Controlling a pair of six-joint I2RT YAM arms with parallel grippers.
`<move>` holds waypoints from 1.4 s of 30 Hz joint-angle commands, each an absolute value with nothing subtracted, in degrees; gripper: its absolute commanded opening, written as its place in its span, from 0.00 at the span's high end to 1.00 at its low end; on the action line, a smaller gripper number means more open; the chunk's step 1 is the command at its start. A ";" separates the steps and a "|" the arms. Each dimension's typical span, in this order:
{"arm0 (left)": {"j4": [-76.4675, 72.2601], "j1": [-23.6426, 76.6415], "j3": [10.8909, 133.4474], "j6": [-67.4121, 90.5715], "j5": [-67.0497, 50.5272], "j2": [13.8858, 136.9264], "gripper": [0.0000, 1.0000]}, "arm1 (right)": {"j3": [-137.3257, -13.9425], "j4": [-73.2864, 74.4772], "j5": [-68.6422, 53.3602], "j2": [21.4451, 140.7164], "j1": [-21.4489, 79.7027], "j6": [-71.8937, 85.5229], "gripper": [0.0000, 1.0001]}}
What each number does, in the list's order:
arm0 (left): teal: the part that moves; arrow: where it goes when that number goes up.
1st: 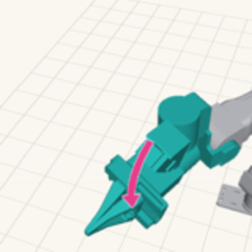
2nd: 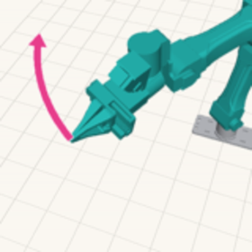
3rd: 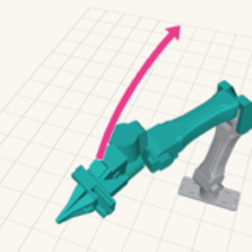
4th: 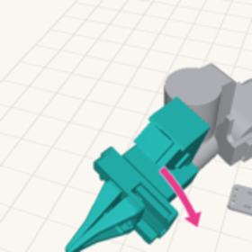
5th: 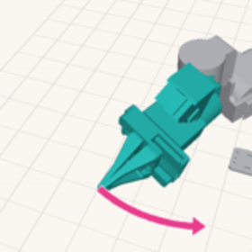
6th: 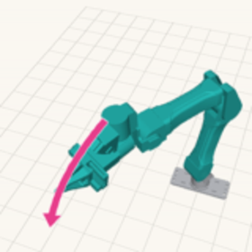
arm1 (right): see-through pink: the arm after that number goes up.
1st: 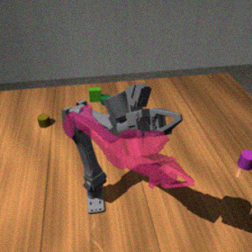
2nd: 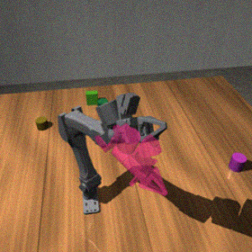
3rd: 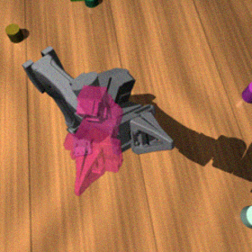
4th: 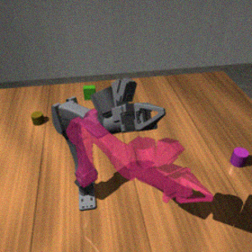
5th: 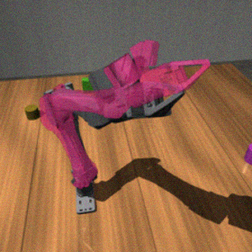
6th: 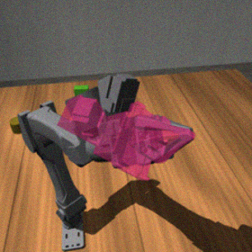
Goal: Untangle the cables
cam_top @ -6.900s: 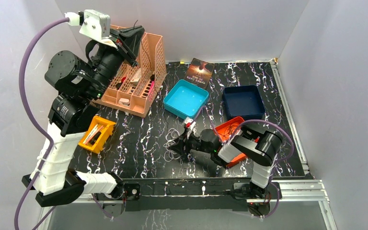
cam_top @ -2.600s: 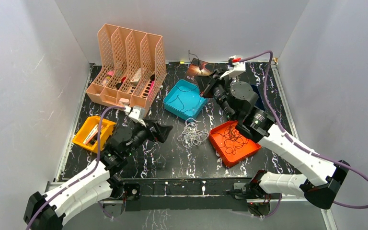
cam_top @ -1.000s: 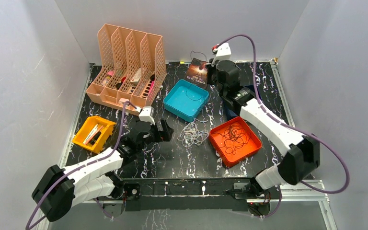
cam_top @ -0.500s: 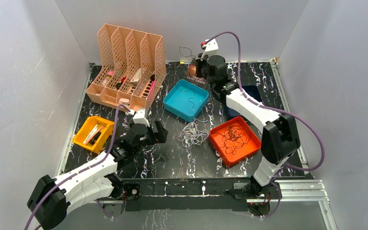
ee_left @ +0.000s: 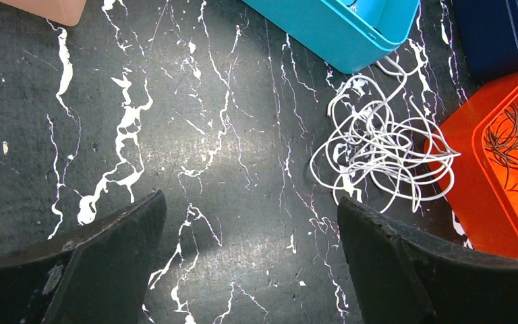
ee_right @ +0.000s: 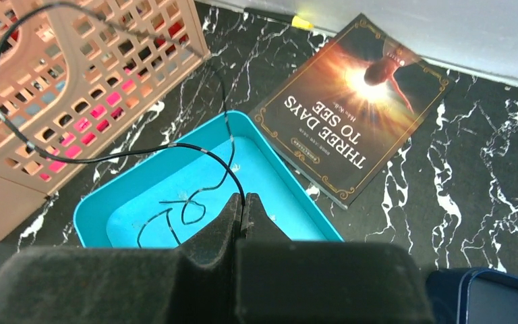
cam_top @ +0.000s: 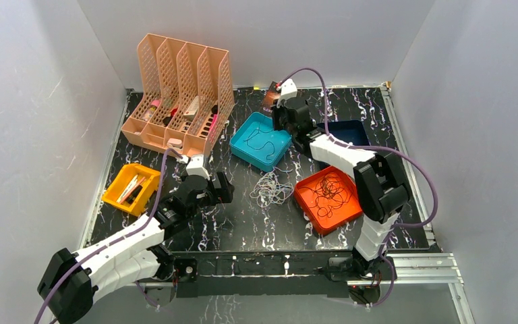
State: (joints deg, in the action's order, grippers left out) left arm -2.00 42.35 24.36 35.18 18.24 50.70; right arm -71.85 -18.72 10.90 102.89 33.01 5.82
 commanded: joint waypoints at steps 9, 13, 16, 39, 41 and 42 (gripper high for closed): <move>-1.09 42.54 25.92 35.29 18.69 50.77 0.03 | -79.72 -4.70 11.22 110.05 32.77 6.93 0.94; -1.19 42.54 25.52 35.40 18.64 50.73 0.03 | -81.26 -0.05 8.58 111.80 32.76 6.42 0.93; -1.37 42.54 25.44 35.68 18.30 51.19 0.03 | -82.98 3.08 2.12 112.89 32.74 4.61 0.88; -2.33 42.54 25.33 36.21 17.38 53.24 0.03 | -80.74 1.47 -0.66 100.39 32.86 3.82 0.41; -2.37 42.54 25.24 36.36 17.35 53.18 0.03 | -80.24 1.18 -0.14 100.11 32.85 3.90 0.40; -2.49 42.54 25.16 36.43 17.27 53.17 0.03 | -79.90 0.81 0.17 100.09 32.82 3.91 0.40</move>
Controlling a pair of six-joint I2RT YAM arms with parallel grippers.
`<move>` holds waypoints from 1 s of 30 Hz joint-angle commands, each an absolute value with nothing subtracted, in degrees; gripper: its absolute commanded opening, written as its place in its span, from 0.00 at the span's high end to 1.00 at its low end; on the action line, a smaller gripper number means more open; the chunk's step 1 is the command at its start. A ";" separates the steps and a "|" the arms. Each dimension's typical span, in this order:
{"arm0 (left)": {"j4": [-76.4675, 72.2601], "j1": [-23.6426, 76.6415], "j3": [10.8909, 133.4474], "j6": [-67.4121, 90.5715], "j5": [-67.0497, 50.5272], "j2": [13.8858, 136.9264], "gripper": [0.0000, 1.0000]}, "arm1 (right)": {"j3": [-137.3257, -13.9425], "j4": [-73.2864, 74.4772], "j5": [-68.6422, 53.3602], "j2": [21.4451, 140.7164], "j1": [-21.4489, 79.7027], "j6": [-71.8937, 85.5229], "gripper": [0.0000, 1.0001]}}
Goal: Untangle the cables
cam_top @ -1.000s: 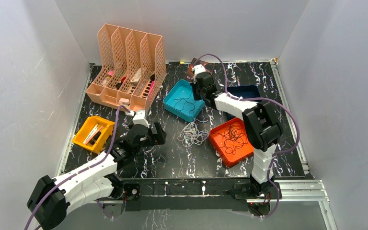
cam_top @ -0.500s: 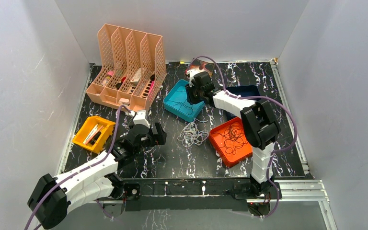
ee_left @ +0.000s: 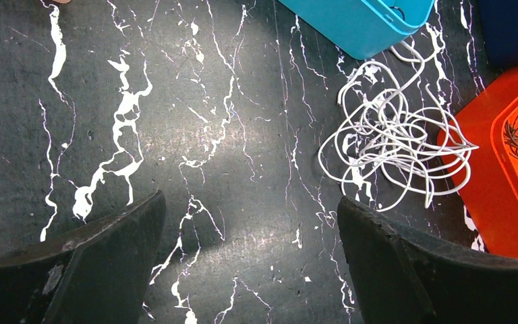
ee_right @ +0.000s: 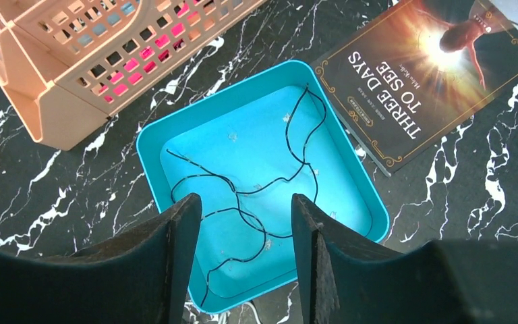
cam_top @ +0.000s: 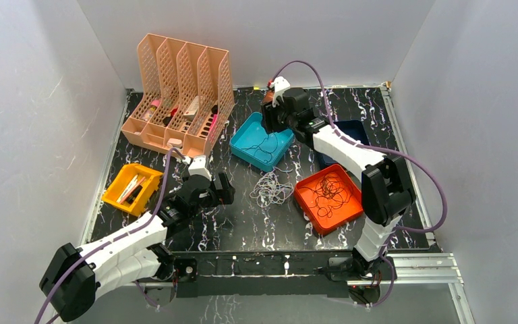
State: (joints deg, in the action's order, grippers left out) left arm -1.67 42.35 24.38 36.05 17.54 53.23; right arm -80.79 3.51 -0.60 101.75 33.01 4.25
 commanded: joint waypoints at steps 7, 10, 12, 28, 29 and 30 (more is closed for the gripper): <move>-2.46 42.54 25.50 36.39 17.20 53.19 0.03 | -79.81 -0.06 5.22 100.26 32.70 5.51 0.45; -2.10 42.56 25.88 36.31 16.98 53.35 0.03 | -82.19 -0.86 8.09 102.67 32.28 6.70 0.50; -1.36 42.53 26.31 36.20 16.92 53.31 0.03 | -84.63 -0.79 10.24 105.07 31.81 7.41 0.56; 3.58 42.54 27.27 35.95 18.02 49.25 0.03 | -103.96 4.06 4.61 123.65 30.22 5.17 0.73; 3.64 42.54 27.31 35.97 18.11 49.16 0.03 | -104.24 4.34 3.39 123.93 30.19 5.02 0.73; 3.69 42.54 27.18 36.07 18.19 49.19 0.03 | -104.34 4.54 2.15 123.99 30.18 5.05 0.73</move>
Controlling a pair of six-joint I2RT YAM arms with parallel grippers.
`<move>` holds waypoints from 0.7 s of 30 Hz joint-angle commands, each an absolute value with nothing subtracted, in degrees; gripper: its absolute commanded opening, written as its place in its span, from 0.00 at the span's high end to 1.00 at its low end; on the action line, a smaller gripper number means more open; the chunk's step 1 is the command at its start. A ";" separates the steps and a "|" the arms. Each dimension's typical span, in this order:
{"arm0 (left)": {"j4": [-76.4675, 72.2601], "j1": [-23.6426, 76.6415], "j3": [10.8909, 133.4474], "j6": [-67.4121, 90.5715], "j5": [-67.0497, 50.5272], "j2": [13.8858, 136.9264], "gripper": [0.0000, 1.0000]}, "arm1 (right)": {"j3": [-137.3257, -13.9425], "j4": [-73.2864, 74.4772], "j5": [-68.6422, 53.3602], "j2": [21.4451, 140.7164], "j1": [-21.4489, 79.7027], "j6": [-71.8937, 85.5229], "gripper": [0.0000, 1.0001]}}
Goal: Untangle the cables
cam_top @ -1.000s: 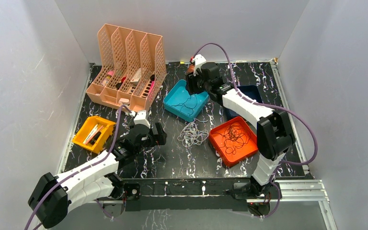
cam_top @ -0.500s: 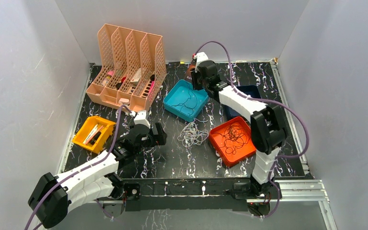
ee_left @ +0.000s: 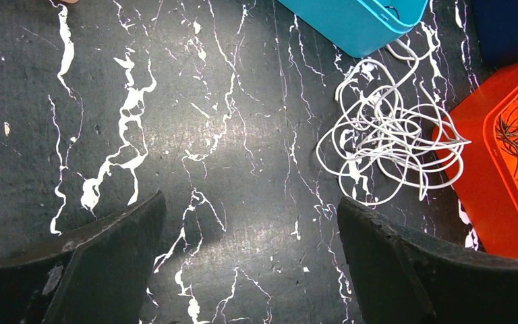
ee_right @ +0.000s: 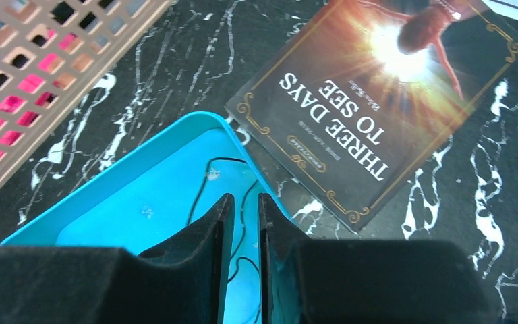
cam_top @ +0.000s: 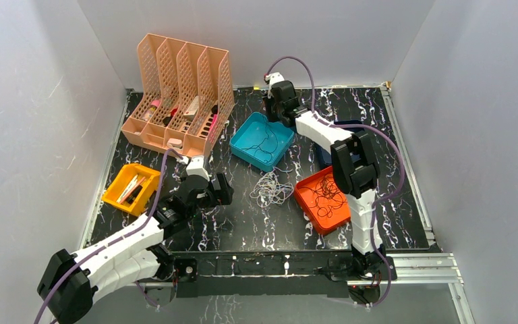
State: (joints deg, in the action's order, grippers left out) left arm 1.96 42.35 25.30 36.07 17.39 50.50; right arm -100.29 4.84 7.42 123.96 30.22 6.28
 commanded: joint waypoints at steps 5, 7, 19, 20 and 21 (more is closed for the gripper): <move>3.13 42.54 26.95 36.60 17.88 49.60 0.03 | -102.42 3.80 -3.40 124.03 30.53 5.53 0.74; 2.91 42.54 26.94 36.70 17.75 49.93 0.03 | -101.66 3.55 -4.74 124.22 31.00 5.71 0.74; 2.63 42.54 25.86 37.19 17.69 49.83 0.03 | -96.73 1.52 -4.98 125.60 33.21 7.02 0.74; 2.64 42.54 25.81 37.28 17.67 49.81 0.03 | -96.27 1.23 -5.03 125.74 33.39 7.29 0.74; 2.64 42.55 25.75 37.40 17.67 49.79 0.03 | -95.72 0.82 -5.09 125.89 33.45 7.58 0.74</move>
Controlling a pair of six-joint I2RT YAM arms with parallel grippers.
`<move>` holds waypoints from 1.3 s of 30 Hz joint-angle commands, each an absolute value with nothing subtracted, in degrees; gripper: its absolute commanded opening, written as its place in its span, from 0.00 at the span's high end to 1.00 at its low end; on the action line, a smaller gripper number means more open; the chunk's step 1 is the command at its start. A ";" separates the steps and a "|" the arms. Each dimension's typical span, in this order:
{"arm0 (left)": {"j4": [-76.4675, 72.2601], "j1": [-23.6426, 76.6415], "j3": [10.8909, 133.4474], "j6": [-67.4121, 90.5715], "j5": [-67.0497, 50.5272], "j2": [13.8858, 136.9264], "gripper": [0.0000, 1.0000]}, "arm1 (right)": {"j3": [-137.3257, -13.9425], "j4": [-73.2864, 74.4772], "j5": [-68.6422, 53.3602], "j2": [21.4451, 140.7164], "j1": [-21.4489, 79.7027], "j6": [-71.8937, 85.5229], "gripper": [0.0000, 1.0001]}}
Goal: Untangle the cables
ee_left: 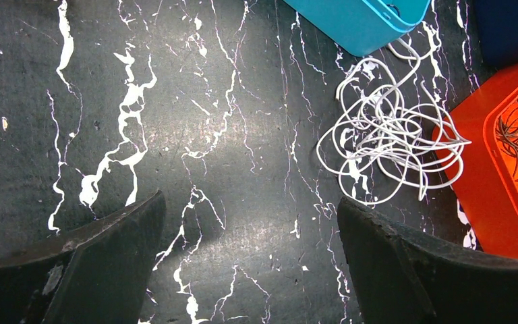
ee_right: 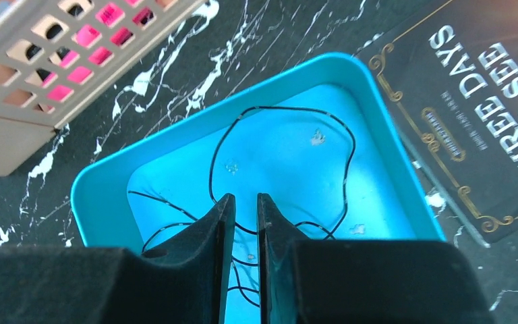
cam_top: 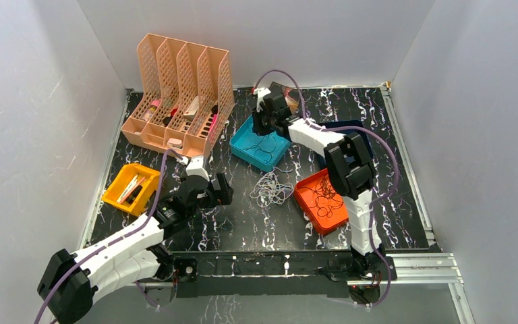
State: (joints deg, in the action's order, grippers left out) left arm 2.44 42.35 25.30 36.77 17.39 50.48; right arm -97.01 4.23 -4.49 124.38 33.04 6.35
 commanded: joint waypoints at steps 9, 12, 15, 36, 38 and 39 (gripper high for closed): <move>2.29 42.54 25.48 37.74 17.67 50.14 0.02 | -90.72 -2.29 -3.42 126.40 35.00 9.54 0.75; 2.20 42.56 25.27 37.84 17.58 50.18 0.03 | -88.74 -3.68 -2.68 126.06 35.38 9.87 0.76; 2.16 42.54 25.12 37.97 17.58 50.16 0.02 | -87.37 -4.72 -2.52 125.64 35.66 9.93 0.76; 1.98 42.54 25.45 37.94 17.64 50.70 0.02 | -90.17 -2.11 6.51 117.98 36.08 3.16 0.69; 2.02 42.54 25.58 37.78 17.69 50.78 0.02 | -90.24 -2.02 7.01 117.23 36.06 2.71 0.67; 2.10 42.54 25.75 37.71 17.72 50.91 0.02 | -90.26 -1.99 7.25 116.72 36.05 2.58 0.66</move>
